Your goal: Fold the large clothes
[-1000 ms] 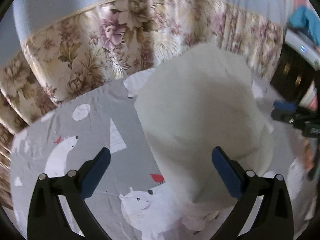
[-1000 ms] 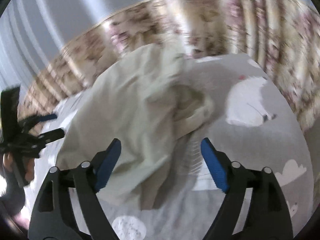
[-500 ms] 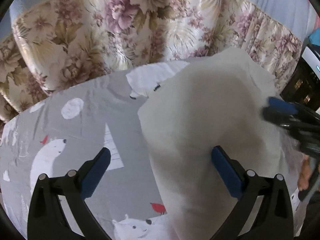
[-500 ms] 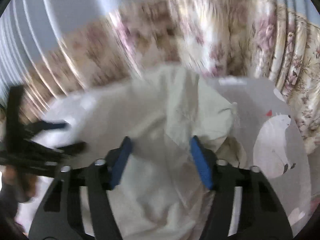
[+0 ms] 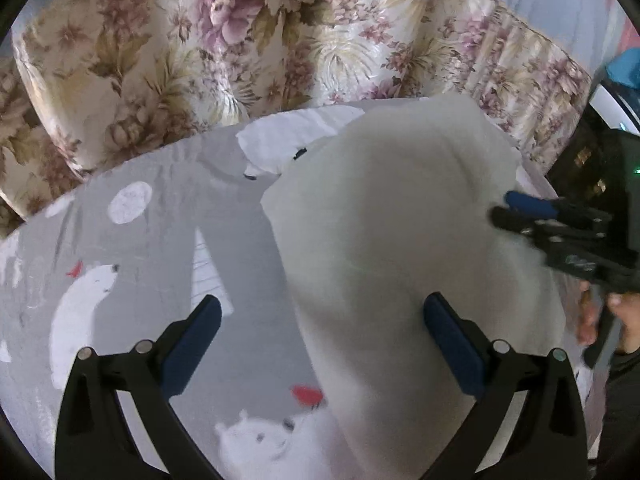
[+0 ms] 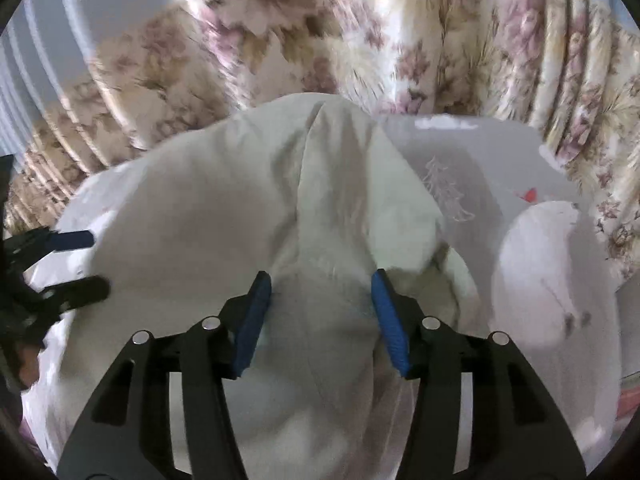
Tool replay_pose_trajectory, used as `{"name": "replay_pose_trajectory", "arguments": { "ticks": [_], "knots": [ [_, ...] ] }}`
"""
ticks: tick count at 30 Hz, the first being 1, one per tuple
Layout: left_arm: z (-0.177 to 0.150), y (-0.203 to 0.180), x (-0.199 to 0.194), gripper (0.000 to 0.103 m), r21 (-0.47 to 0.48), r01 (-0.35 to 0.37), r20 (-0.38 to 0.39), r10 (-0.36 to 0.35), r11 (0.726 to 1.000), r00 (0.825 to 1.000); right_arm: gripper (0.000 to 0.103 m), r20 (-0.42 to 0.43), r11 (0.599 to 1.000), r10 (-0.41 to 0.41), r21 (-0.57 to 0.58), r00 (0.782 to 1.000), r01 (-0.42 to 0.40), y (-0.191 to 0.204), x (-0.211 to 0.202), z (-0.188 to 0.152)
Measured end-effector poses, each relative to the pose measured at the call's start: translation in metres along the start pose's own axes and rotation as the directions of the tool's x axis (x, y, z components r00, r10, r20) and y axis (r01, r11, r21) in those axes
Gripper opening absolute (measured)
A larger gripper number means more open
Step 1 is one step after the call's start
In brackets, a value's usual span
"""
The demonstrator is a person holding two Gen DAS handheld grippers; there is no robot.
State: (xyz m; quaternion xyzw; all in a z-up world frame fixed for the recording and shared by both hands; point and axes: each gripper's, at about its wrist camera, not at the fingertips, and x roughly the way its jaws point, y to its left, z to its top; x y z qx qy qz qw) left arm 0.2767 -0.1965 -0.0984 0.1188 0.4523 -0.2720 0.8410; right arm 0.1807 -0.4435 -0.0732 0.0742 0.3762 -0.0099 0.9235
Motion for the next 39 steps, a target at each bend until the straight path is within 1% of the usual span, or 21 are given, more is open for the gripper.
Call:
{"name": "replay_pose_trajectory", "arguments": {
  "ticks": [2,3,5,7,8,9,10,12,14,16,18,20,21,22,23,25,27,31,33,37,39],
  "knots": [
    [-0.006,-0.002,-0.01,0.101,0.027,-0.026,0.017,0.026,0.999,1.0,0.062,0.027,1.0,0.021,-0.018,0.999,-0.021,0.012,-0.023,-0.011],
    [-0.012,-0.004,-0.016,0.101,0.038,-0.025,0.021,0.025,0.999,0.999,0.062,0.049,0.999,0.047,-0.024,0.998,-0.046,0.021,-0.038,-0.022],
    [-0.023,-0.008,-0.02,0.101,0.043,0.026,0.008,-0.026,0.999,1.0,0.064,0.058,0.996,0.083,-0.035,0.995,-0.081,0.034,-0.051,-0.039],
    [-0.042,-0.015,-0.017,0.101,0.03,0.081,-0.019,-0.08,0.996,0.997,0.064,0.039,0.994,0.082,-0.078,0.996,-0.079,0.051,-0.05,-0.059],
    [-0.049,-0.019,-0.014,0.101,0.033,0.075,-0.028,-0.074,0.997,0.997,0.064,0.018,0.993,0.041,-0.11,0.999,-0.039,0.058,-0.042,-0.07],
    [-0.058,-0.025,-0.008,0.101,0.054,0.017,-0.015,-0.016,0.998,1.0,0.063,-0.01,0.991,-0.005,-0.136,1.0,0.004,0.061,-0.032,-0.077],
    [-0.06,-0.027,-0.006,0.102,0.069,-0.002,-0.007,0.003,0.998,1.0,0.063,-0.027,0.989,-0.022,-0.148,0.999,0.017,0.061,-0.025,-0.082],
    [-0.062,-0.026,0.004,0.102,0.079,-0.003,-0.017,0.004,0.997,1.0,0.063,-0.032,0.994,0.011,-0.112,0.999,-0.014,0.053,-0.016,-0.09],
    [-0.06,-0.025,0.013,0.102,0.089,0.002,-0.028,0.0,0.996,1.0,0.063,-0.046,0.995,0.042,-0.088,0.998,-0.046,0.047,-0.014,-0.089],
    [-0.059,-0.028,0.021,0.102,0.113,-0.015,-0.024,0.018,0.993,1.0,0.064,-0.047,0.995,0.042,-0.092,0.998,-0.046,0.045,-0.011,-0.089],
    [-0.057,-0.027,0.021,0.102,0.096,-0.012,-0.037,0.016,0.995,0.999,0.064,-0.054,0.996,0.049,-0.074,0.997,-0.053,0.044,-0.013,-0.087],
    [-0.054,-0.027,0.011,0.102,0.092,-0.012,-0.042,0.016,0.996,0.999,0.064,-0.047,0.994,0.101,-0.03,0.994,-0.103,0.036,-0.022,-0.081],
    [-0.051,-0.027,0.001,0.102,0.1,-0.01,-0.037,0.014,0.995,0.999,0.065,-0.014,0.991,0.132,0.004,0.991,-0.132,0.029,-0.031,-0.075],
    [-0.048,-0.025,-0.006,0.102,0.101,-0.006,-0.028,0.009,0.995,1.0,0.074,0.011,0.988,0.152,0.038,0.988,-0.152,0.022,-0.038,-0.072],
    [-0.041,-0.022,-0.017,0.102,0.093,-0.005,-0.005,0.005,0.996,1.0,0.087,0.045,0.982,0.167,0.08,0.985,-0.17,0.013,-0.046,-0.066],
    [-0.029,-0.016,-0.03,0.102,0.074,-0.028,0.043,0.025,0.997,0.999,0.091,0.098,0.972,0.164,0.151,0.982,-0.178,-0.006,-0.056,-0.052],
    [-0.014,-0.007,-0.034,0.102,0.046,-0.048,0.07,0.044,0.998,0.997,0.091,0.102,0.965,0.157,0.198,0.982,-0.174,-0.022,-0.052,-0.04],
    [0.004,0.013,-0.015,0.102,-0.051,0.02,0.016,-0.02,0.998,1.0,0.091,0.072,0.921,0.199,0.326,0.977,-0.212,-0.046,-0.026,-0.035],
    [0.005,0.014,-0.006,0.101,-0.078,0.051,-0.012,-0.052,0.996,0.999,0.091,0.072,0.898,0.247,0.358,0.966,-0.256,-0.048,-0.014,-0.036],
    [0.0,0.011,0.006,0.101,-0.076,0.1,-0.026,-0.102,0.992,0.994,0.094,0.083,0.865,0.3,0.397,0.95,-0.308,-0.062,-0.004,-0.036],
    [-0.002,0.009,0.014,0.101,-0.075,0.101,-0.038,-0.104,0.992,0.994,0.095,0.049,0.864,0.319,0.396,0.947,-0.311,-0.064,0.007,-0.036]
  ]
}}
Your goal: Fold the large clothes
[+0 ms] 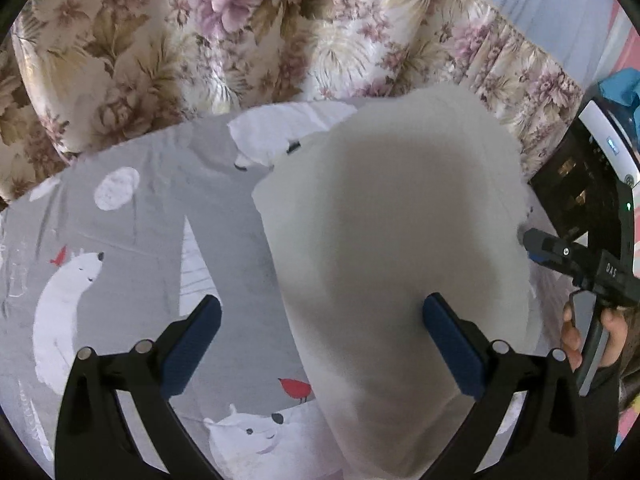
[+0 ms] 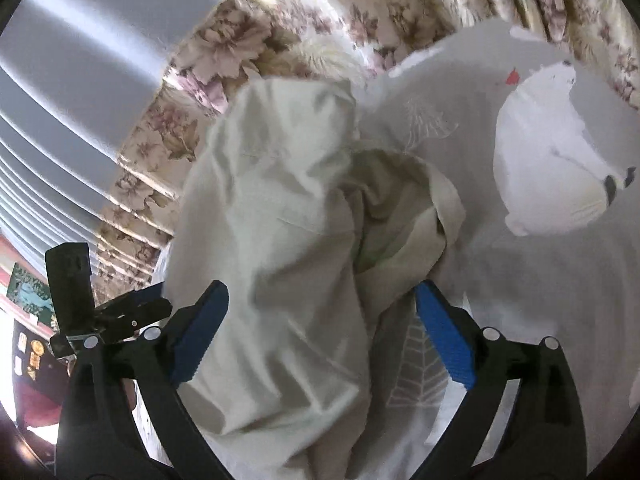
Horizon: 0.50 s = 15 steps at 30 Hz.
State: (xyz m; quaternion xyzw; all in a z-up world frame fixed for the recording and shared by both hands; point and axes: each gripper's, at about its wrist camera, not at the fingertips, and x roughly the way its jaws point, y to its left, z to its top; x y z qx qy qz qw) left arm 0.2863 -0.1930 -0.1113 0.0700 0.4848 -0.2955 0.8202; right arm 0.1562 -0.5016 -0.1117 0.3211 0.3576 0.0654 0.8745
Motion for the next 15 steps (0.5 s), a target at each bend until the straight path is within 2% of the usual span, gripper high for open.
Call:
{"name": "replay_pose_trajectory", "arguments": {
  "ticks": [1,4,6,8,10,13,15],
  "knots": [
    [-0.001,0.001,0.002,0.102,-0.008,0.015,0.001,-0.015,1.0,1.0,0.095,-0.02,1.0,-0.003,-0.003,1.0,0.003,-0.001,0.005,0.0],
    [0.001,0.007,0.005,0.102,-0.023,0.055,-0.002,-0.055,0.998,0.999,0.095,-0.026,0.997,0.055,-0.045,0.998,-0.056,0.006,0.013,-0.002],
    [0.002,0.008,0.006,0.102,-0.017,0.065,-0.001,-0.065,0.998,0.998,0.1,-0.047,0.992,0.037,-0.118,0.998,-0.043,0.019,0.025,-0.001],
    [0.003,0.007,0.007,0.102,-0.008,0.06,-0.002,-0.06,0.998,0.998,0.1,-0.046,0.979,-0.012,-0.201,0.999,0.002,0.032,0.037,0.0],
    [0.003,0.007,0.007,0.102,-0.004,0.059,-0.002,-0.059,0.998,0.998,0.1,-0.068,0.978,-0.02,-0.206,0.997,0.006,0.04,0.043,0.001],
    [0.0,0.009,0.005,0.102,-0.01,0.066,0.003,-0.066,0.998,0.998,0.095,-0.059,0.968,0.018,-0.248,0.998,-0.032,0.049,0.034,-0.004],
    [0.0,0.01,0.01,0.102,-0.013,0.088,0.005,-0.088,0.996,0.996,0.089,-0.066,0.975,0.022,-0.221,0.998,-0.036,0.043,0.041,0.0]
  ]
}}
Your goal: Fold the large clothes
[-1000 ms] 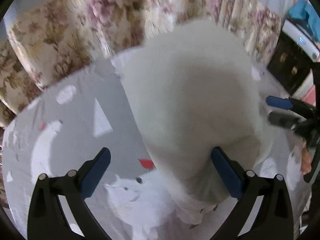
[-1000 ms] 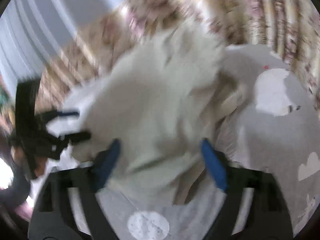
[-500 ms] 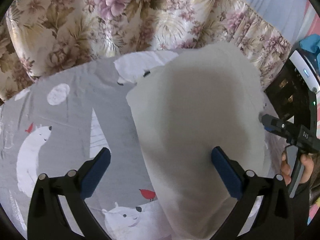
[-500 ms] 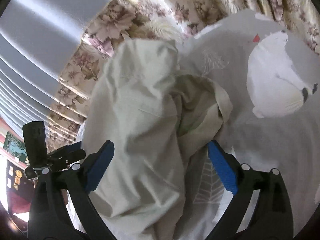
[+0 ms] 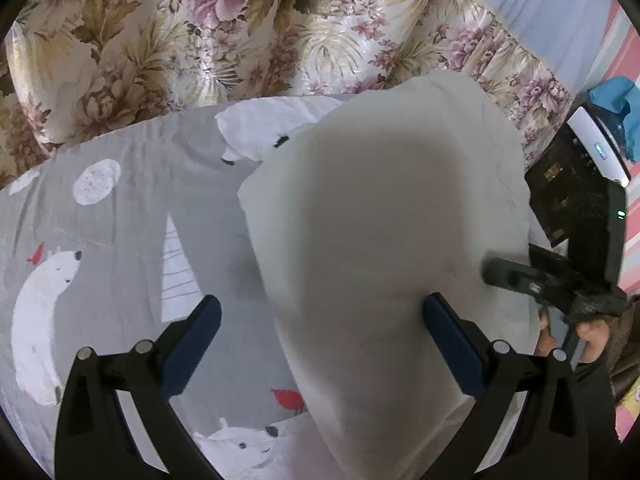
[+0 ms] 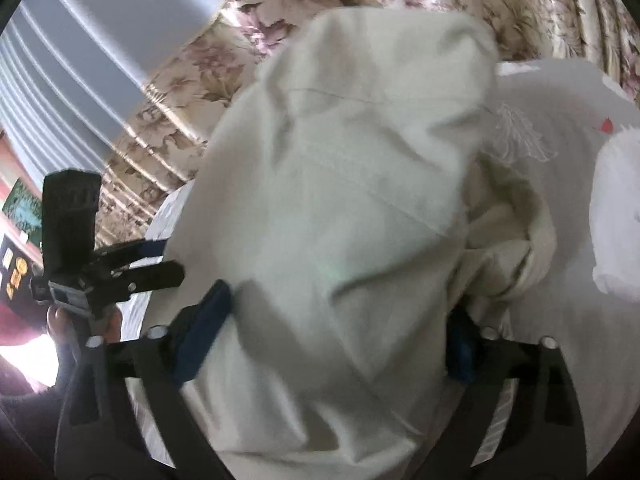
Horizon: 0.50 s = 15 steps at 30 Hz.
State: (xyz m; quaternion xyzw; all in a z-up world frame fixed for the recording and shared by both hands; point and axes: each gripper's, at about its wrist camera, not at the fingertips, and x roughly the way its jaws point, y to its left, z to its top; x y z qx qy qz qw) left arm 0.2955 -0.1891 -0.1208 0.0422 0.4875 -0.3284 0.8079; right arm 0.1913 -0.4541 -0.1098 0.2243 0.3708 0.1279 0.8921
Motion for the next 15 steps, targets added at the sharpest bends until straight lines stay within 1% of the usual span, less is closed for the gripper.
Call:
{"name": "replay_pose_trajectory", "arguments": {
  "ticks": [2,3,5,6,8,9,10,12,13,15],
  "knots": [
    [0.003,-0.001,0.008,0.102,-0.02,0.025,-0.011,-0.025,0.999,1.0,0.087,-0.006,1.0,0.006,0.023,1.0,-0.006,-0.004,0.009,0.002],
    [0.004,-0.002,0.014,0.102,-0.032,0.052,-0.025,-0.052,0.998,0.998,0.087,-0.002,1.0,0.005,0.013,1.0,-0.005,-0.003,0.01,0.003],
    [0.005,-0.003,0.027,0.102,-0.032,0.09,-0.044,-0.091,0.995,0.995,0.078,-0.013,1.0,-0.006,-0.002,1.0,0.006,-0.001,0.01,0.003],
    [0.006,-0.002,0.03,0.102,-0.036,0.101,-0.038,-0.102,0.994,0.994,0.075,-0.014,1.0,0.003,0.003,1.0,-0.003,-0.004,0.007,0.001],
    [0.008,0.003,0.036,0.102,-0.055,0.148,-0.038,-0.15,0.987,0.988,0.064,-0.01,0.998,0.044,0.038,0.999,-0.044,-0.013,0.003,-0.001],
    [0.009,0.006,0.039,0.101,-0.071,0.174,-0.036,-0.177,0.982,0.984,0.062,-0.007,0.995,0.072,0.066,0.997,-0.072,-0.02,0.0,-0.003],
    [0.009,0.007,0.04,0.1,-0.076,0.186,-0.03,-0.189,0.98,0.982,0.06,-0.002,0.994,0.082,0.077,0.997,-0.082,-0.022,-0.001,-0.004],
    [0.01,0.005,0.039,0.096,-0.072,0.18,-0.014,-0.182,0.981,0.983,0.059,0.011,0.993,0.073,0.093,0.997,-0.074,-0.02,0.0,-0.004],
    [0.01,0.004,0.038,0.092,-0.073,0.175,-0.01,-0.177,0.982,0.984,0.058,0.016,0.993,0.061,0.097,0.998,-0.063,-0.018,0.001,-0.005],
    [0.01,0.004,0.033,0.087,-0.079,0.173,0.006,-0.173,0.982,0.985,0.054,0.029,0.991,0.07,0.112,0.997,-0.073,-0.014,0.0,-0.004]
  ]
}}
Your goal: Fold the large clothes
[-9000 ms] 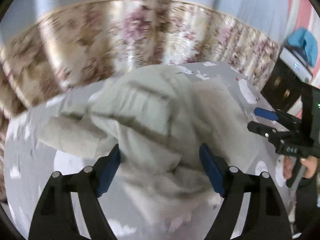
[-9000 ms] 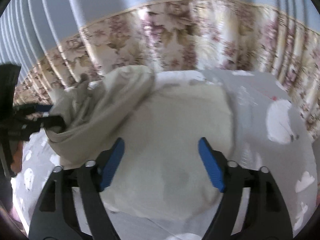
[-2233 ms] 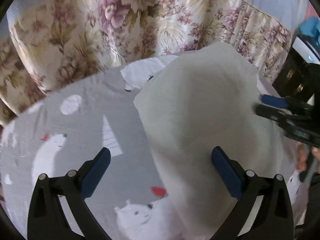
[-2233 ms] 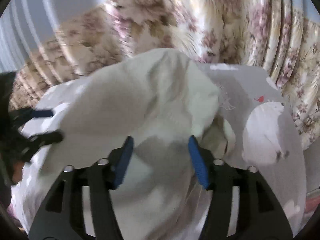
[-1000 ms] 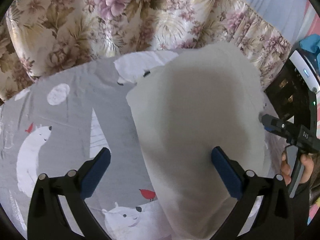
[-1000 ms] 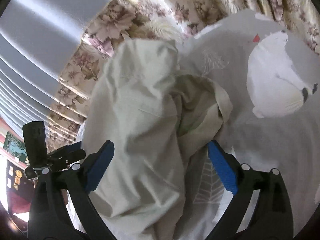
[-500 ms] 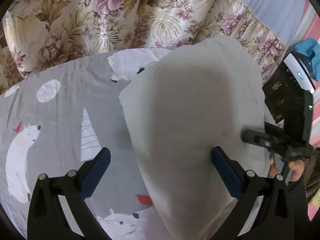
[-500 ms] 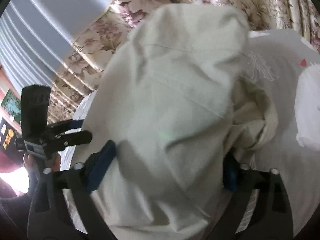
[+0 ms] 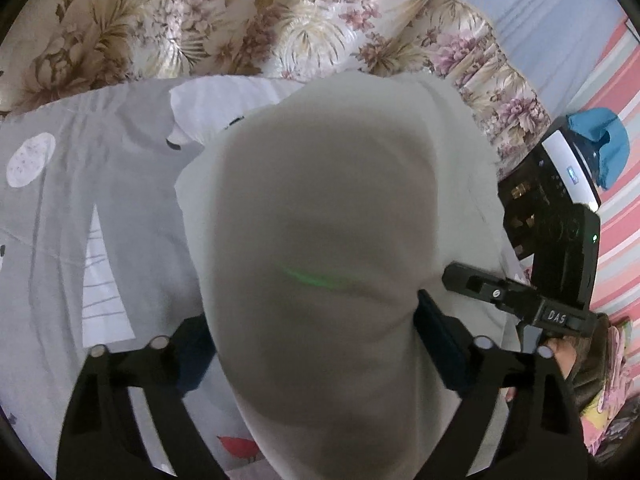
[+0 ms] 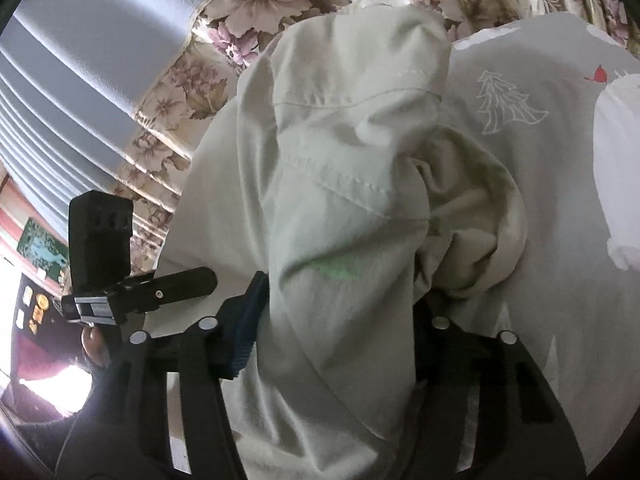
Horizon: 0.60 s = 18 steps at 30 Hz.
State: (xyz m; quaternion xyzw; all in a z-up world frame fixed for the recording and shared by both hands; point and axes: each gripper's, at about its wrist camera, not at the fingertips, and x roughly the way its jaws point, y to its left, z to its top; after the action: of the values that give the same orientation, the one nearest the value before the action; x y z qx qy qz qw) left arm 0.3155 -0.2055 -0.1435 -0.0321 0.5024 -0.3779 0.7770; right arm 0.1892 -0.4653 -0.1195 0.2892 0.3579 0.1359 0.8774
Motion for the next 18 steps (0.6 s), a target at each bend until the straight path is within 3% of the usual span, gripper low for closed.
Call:
{"name": "replay_pose_trajectory", "arguments": {
  "ticks": [2,7,11,18],
  "knots": [
    [-0.001,-0.002,-0.006,0.078,0.004,-0.004,0.016,0.004,1.0,1.0,0.045,0.015,1.0,0.018,0.005,1.0,-0.018,0.006,0.001,-0.001],
    [0.001,-0.018,-0.038,0.065,0.044,0.004,0.072,-0.008,0.999,0.997,0.036,0.07,0.998,0.019,-0.064,0.997,-0.015,0.045,-0.011,-0.005],
    [0.0,-0.033,-0.086,0.064,0.042,0.009,0.102,-0.013,0.999,0.995,0.035,0.096,0.989,0.031,-0.149,0.995,-0.016,0.105,-0.027,-0.008],
    [-0.045,-0.009,-0.193,0.065,-0.038,-0.014,0.149,0.02,0.999,0.989,0.034,0.047,0.966,0.229,-0.136,0.972,-0.221,0.182,-0.022,-0.034]
  ]
}}
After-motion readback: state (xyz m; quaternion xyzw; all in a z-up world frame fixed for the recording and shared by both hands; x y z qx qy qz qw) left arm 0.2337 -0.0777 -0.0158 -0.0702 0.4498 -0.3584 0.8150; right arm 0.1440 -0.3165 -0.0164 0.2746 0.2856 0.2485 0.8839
